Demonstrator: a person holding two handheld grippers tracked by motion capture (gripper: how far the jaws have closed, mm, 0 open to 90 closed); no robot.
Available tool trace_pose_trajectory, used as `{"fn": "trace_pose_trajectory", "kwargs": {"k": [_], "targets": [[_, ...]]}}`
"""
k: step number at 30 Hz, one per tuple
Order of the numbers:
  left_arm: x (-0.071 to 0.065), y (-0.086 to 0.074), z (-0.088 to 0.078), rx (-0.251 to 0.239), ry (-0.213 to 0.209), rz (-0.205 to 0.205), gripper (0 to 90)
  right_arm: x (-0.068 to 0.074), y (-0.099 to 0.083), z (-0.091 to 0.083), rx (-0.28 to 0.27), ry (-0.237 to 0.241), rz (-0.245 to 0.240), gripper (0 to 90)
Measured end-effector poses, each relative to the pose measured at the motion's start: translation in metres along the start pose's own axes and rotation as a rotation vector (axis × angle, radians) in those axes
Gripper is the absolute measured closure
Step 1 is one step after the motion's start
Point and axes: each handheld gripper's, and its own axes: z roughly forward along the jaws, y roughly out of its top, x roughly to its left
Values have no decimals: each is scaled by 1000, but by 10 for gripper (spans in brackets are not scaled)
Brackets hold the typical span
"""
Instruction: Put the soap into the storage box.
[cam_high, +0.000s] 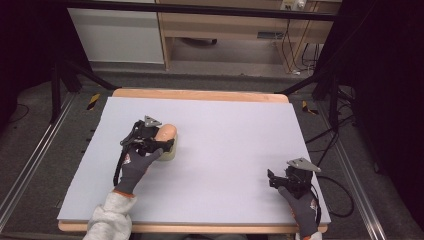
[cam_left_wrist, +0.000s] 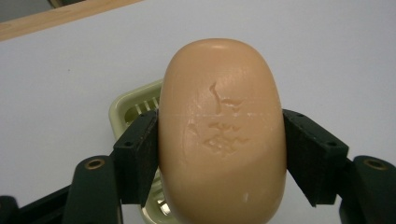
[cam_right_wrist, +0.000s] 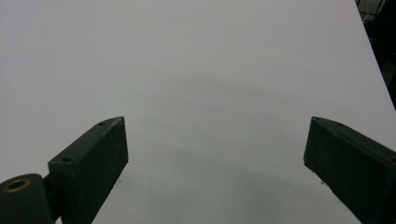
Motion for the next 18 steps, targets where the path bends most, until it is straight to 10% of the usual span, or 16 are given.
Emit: {"fn": "trace_pose_trajectory", "kwargs": {"k": [18], "targets": [[10, -10, 21, 43, 14, -17, 318, 1, 0, 0, -4, 7, 4, 68]]}}
